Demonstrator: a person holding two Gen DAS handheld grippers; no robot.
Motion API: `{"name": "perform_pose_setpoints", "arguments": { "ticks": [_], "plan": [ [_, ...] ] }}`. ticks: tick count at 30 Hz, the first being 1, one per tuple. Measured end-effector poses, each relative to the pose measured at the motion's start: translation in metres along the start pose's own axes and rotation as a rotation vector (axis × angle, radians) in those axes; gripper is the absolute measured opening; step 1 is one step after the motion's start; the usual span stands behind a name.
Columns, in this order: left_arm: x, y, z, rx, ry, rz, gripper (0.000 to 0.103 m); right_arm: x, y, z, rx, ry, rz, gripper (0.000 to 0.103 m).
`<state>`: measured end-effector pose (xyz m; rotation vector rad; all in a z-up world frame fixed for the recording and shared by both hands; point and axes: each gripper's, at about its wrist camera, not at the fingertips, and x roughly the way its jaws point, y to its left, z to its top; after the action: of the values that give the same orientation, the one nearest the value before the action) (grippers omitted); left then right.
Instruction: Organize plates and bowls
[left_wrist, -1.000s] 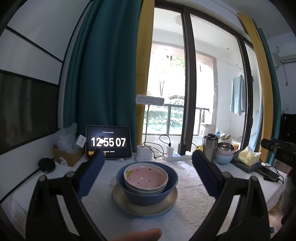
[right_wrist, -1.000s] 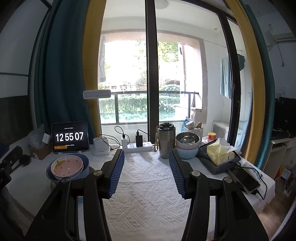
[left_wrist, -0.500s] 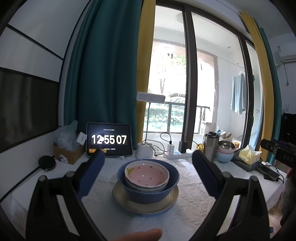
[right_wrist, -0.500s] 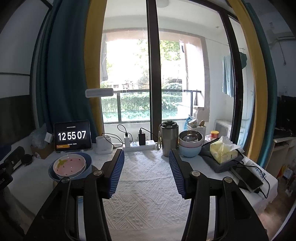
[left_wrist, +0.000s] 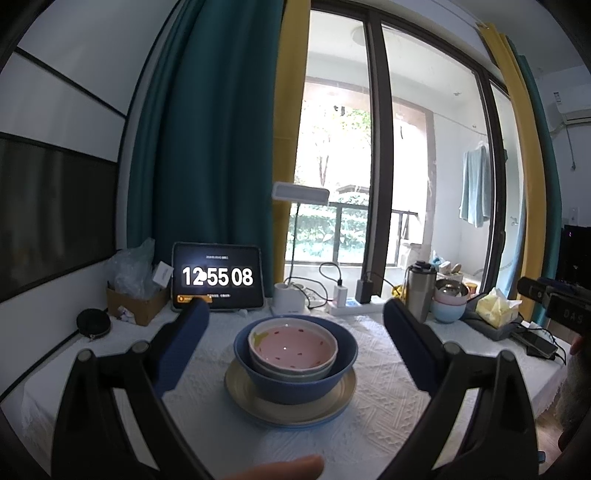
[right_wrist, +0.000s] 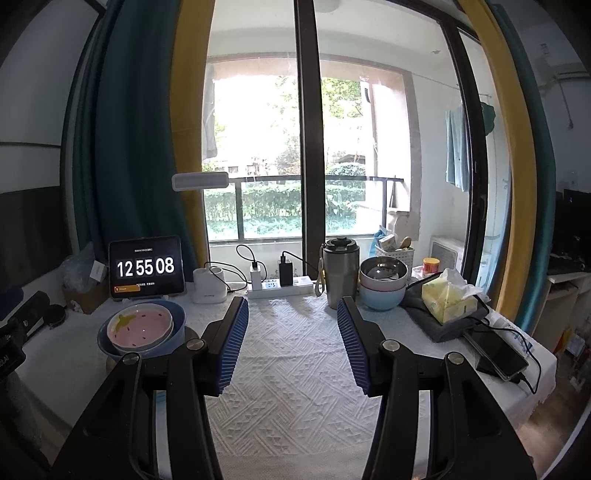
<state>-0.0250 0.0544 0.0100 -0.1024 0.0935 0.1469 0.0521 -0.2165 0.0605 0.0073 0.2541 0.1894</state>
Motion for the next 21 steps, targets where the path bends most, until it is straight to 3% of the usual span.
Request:
{"name": "perform_pose_setpoints", "arguments": {
  "ticks": [21],
  "plan": [
    [-0.0002, 0.0009, -0.0024, -0.001, 0.005, 0.003, 0.096, 0.0005, 0.0016, -0.0015, 0.002, 0.010, 0.002, 0.053]
  ]
}}
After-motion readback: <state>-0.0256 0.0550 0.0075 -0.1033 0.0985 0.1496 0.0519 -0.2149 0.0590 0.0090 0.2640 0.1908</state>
